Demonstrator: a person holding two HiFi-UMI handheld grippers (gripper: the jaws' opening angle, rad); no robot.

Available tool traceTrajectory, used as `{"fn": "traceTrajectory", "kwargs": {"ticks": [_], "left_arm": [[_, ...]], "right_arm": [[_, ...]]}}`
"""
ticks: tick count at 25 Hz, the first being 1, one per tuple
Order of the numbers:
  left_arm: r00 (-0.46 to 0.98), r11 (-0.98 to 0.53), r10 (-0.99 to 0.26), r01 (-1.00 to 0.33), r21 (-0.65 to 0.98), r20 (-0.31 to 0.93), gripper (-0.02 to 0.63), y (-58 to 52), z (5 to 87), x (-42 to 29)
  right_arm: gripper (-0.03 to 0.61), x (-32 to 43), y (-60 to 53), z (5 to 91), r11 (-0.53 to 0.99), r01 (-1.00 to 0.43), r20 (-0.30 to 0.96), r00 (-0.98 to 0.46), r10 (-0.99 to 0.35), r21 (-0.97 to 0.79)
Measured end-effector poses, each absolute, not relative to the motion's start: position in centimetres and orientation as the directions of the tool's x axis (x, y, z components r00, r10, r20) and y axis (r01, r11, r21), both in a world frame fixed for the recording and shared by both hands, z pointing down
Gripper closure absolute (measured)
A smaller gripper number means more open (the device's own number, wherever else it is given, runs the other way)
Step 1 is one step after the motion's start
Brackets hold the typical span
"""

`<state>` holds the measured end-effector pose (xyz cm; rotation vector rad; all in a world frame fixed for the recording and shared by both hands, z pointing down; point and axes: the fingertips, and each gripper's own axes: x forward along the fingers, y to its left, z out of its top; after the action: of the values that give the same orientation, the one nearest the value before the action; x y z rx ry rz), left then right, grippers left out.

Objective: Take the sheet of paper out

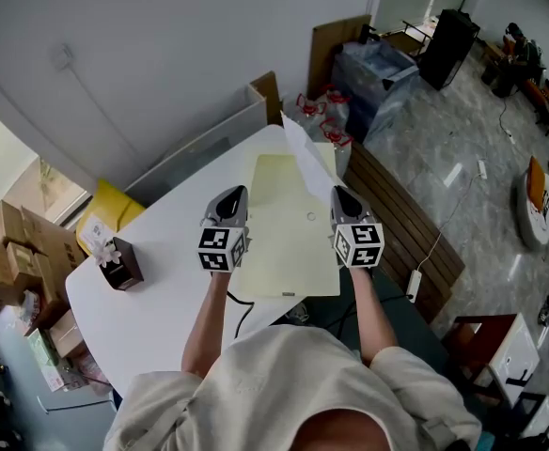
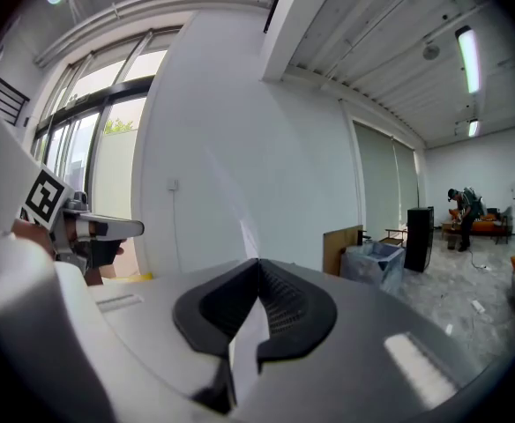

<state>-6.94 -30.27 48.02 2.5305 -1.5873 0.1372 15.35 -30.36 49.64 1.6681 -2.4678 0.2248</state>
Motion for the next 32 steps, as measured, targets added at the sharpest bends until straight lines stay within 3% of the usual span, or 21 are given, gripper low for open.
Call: {"fn": "traceTrajectory", "kwargs": {"ticks": [32], "left_arm": [[0.434,-0.425,-0.884,-0.901,0.086,0.175,0.612,-29.8,49.1,-6.5]], "right_arm": [[0.575,17.8,-29.2,50.7,0.329,-0.944,0.245,-0.320,-0.915,-0.005]]}}
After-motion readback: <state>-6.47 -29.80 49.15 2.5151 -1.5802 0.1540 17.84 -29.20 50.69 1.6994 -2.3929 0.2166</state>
